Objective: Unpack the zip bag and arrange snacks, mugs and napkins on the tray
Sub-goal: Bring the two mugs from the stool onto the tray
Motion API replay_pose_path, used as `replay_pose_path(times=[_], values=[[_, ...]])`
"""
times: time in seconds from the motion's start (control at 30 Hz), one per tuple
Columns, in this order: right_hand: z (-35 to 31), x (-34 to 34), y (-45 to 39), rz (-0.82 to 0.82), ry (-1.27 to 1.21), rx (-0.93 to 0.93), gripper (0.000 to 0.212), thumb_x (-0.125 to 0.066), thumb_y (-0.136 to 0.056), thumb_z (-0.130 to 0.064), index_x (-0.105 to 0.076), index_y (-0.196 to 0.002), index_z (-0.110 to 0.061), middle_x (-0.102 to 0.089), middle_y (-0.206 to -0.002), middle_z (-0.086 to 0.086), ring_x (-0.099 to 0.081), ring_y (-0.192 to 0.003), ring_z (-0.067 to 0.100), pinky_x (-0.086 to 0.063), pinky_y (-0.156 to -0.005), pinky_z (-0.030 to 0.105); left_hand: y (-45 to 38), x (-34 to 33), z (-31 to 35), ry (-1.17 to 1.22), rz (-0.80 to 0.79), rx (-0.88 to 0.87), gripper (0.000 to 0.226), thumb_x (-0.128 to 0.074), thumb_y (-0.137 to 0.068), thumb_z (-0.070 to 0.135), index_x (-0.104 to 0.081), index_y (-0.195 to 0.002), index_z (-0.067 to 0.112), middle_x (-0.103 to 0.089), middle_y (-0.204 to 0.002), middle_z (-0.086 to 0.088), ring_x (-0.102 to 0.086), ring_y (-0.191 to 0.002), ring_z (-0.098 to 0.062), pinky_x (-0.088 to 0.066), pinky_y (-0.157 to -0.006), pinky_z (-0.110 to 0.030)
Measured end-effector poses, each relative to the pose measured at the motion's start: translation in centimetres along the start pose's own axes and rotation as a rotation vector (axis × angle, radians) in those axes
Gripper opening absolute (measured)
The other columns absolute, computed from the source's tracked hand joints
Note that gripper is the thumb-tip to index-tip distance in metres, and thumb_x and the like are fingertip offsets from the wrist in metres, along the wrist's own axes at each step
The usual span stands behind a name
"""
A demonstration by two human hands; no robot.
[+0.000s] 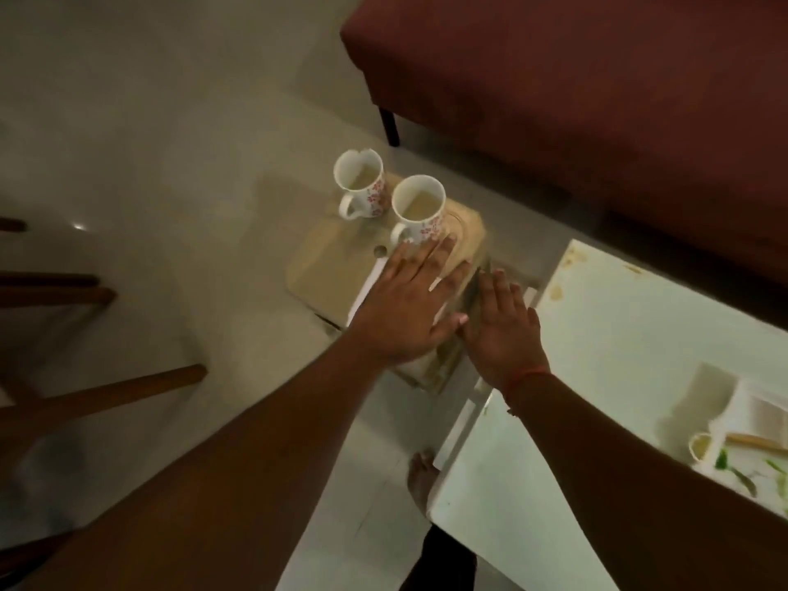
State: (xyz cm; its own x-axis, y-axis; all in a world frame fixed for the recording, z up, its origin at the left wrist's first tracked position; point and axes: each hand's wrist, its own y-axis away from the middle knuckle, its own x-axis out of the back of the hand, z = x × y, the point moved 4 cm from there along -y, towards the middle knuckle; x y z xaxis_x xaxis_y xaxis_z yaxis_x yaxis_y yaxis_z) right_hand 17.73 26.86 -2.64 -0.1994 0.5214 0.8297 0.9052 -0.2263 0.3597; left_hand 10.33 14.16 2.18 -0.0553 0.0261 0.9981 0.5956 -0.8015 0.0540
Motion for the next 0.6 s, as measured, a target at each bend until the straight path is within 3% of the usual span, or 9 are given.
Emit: replay_pose_path(times=[0.07,0.17,0.27,0.37,0.5,0.6], values=[[-1.8,1.1,-2.5,0.037,-0.012,0.012,0.076,-0.027,-0.098,-0.064,-0.008,-0.158,-0.022,-0.006,-0.168,0.007,-0.008,-0.154,0.032,-0.019,-0.121,0.057,-0.8,0.9,-3.1,-0.014,0.090,0.115,0.066,-0.035,-0.098,0.052,-0.025,-0.154,0.019,-0.025,-0.162,-0.014,-0.022,-0.149,-0.034,-0.011,-0.121,-0.055],[-3.9,3.9,-6.9,0.139,0.054,0.129,0.079,-0.047,-0.095,-0.056,-0.014,-0.157,-0.019,-0.013,-0.166,0.012,-0.017,-0.151,0.035,-0.027,-0.118,0.057,-2.4,1.5,-9.2,-0.047,0.199,0.406,0.065,-0.047,-0.094,0.047,-0.033,-0.148,0.015,-0.035,-0.153,-0.018,-0.037,-0.138,-0.037,-0.027,-0.115,-0.056],[-6.4,5.8,-11.5,0.086,0.075,0.263,0.092,-0.067,-0.086,-0.046,-0.011,-0.157,-0.023,-0.008,-0.166,0.011,-0.018,-0.151,0.037,-0.032,-0.116,0.056,-4.7,1.5,-14.9,0.029,0.132,0.595,0.075,-0.054,-0.088,0.051,-0.027,-0.149,0.019,-0.026,-0.158,-0.018,-0.028,-0.143,-0.039,-0.029,-0.115,-0.055],[-9.2,6.5,-15.0,-0.092,0.218,0.338,0.099,-0.075,-0.083,-0.038,-0.010,-0.157,-0.032,-0.004,-0.167,0.005,-0.021,-0.149,0.038,-0.035,-0.114,0.056,-7.1,0.6,-18.4,0.176,-0.095,0.640,0.092,-0.062,-0.084,0.055,-0.013,-0.155,0.023,-0.010,-0.163,-0.017,-0.014,-0.148,-0.042,-0.029,-0.115,-0.056],[-11.3,6.1,-16.7,-0.187,0.401,0.361,0.087,-0.075,-0.083,-0.025,-0.025,-0.154,-0.028,-0.029,-0.157,0.011,-0.048,-0.130,0.039,-0.047,-0.104,0.049,-9.4,-0.5,-19.8,0.326,-0.239,0.607,0.095,-0.068,-0.083,0.049,-0.012,-0.156,0.026,-0.032,-0.149,-0.021,-0.043,-0.132,-0.044,-0.043,-0.105,-0.050],[-11.7,5.8,-16.8,-0.156,0.398,0.331,0.081,-0.075,-0.083,-0.019,-0.033,-0.151,-0.027,-0.037,-0.150,0.012,-0.051,-0.125,0.039,-0.049,-0.103,0.050,-10.3,-0.9,-19.9,0.338,-0.224,0.626,0.090,-0.073,-0.081,0.040,-0.020,-0.153,0.026,-0.036,-0.141,-0.021,-0.049,-0.125,-0.045,-0.045,-0.101,-0.048]])
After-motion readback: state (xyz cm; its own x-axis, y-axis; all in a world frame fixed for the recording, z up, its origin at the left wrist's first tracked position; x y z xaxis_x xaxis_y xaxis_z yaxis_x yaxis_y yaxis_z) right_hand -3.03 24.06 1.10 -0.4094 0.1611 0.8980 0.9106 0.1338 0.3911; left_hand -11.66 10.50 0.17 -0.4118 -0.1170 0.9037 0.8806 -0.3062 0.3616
